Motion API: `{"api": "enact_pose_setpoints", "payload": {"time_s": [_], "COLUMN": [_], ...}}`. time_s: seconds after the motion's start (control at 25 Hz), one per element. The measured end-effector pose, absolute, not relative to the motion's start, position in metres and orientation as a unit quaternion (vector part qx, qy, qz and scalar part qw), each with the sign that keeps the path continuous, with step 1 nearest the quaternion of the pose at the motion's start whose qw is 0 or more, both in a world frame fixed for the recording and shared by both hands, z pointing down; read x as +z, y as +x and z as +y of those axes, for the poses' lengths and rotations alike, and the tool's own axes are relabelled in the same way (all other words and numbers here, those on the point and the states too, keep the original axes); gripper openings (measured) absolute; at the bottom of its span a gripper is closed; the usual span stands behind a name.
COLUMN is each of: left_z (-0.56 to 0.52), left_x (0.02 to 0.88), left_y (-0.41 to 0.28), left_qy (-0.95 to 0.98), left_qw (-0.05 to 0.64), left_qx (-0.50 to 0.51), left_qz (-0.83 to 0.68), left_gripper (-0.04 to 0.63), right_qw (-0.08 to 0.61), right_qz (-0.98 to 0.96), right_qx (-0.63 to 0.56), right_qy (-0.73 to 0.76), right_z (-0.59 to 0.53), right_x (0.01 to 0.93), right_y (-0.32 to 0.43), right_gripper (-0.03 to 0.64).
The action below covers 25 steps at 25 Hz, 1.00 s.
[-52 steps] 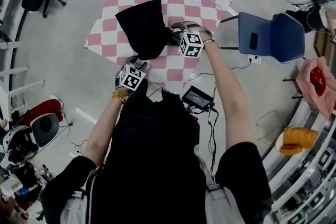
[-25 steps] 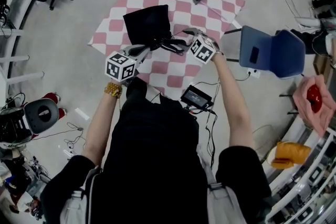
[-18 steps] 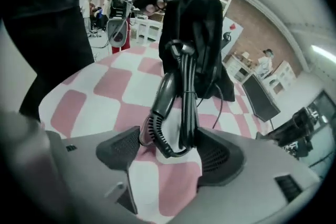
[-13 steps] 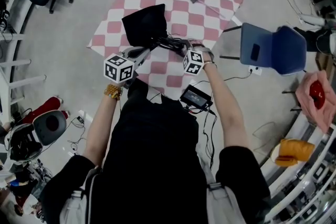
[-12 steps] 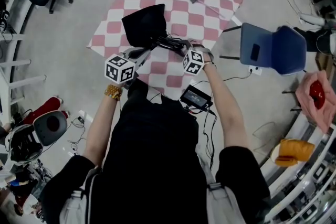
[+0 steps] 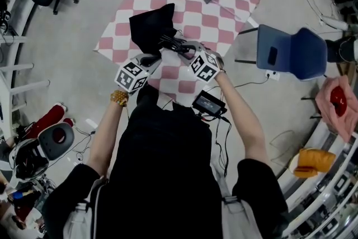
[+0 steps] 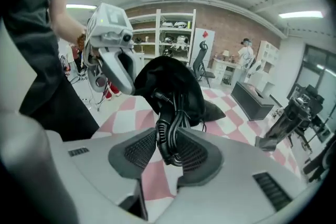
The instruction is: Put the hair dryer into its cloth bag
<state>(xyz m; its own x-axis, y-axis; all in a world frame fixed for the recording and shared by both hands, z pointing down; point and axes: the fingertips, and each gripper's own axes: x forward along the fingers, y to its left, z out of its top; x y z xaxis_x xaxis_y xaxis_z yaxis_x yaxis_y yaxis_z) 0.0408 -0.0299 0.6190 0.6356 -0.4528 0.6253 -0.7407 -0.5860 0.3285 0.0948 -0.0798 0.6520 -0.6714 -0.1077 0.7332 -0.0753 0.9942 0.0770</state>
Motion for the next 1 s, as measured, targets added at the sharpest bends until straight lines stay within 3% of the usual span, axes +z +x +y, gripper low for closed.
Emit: {"api": "enact_pose_setpoints", "payload": {"time_s": [0.24, 0.36, 0.64, 0.88, 1.0], "left_z": [-0.055, -0.065, -0.062, -0.066, -0.061], "left_x": [0.557, 0.534, 0.54, 0.529, 0.523], "left_y": [0.026, 0.023, 0.005, -0.028, -0.038], "left_qy": [0.878, 0.885, 0.864, 0.846, 0.852], "left_qw": [0.261, 0.26, 0.302, 0.319, 0.298], "left_qx": [0.195, 0.154, 0.086, 0.017, 0.032], "left_qz": [-0.351, -0.353, -0.393, -0.427, -0.429], "left_gripper": [0.02, 0.02, 0.02, 0.02, 0.019], "right_qw": [0.306, 0.3, 0.307, 0.274, 0.241], "right_qz": [-0.948, -0.95, -0.949, -0.957, -0.964], "right_qx": [0.019, 0.005, -0.001, -0.057, -0.087], "right_qy": [0.086, 0.084, 0.068, 0.082, 0.067], "right_z": [-0.11, -0.122, -0.105, -0.118, -0.118], "right_x": [0.546, 0.513, 0.51, 0.505, 0.501], "right_y": [0.05, 0.027, -0.014, -0.034, -0.031], "right_gripper": [0.124, 0.052, 0.046, 0.049, 0.049]}}
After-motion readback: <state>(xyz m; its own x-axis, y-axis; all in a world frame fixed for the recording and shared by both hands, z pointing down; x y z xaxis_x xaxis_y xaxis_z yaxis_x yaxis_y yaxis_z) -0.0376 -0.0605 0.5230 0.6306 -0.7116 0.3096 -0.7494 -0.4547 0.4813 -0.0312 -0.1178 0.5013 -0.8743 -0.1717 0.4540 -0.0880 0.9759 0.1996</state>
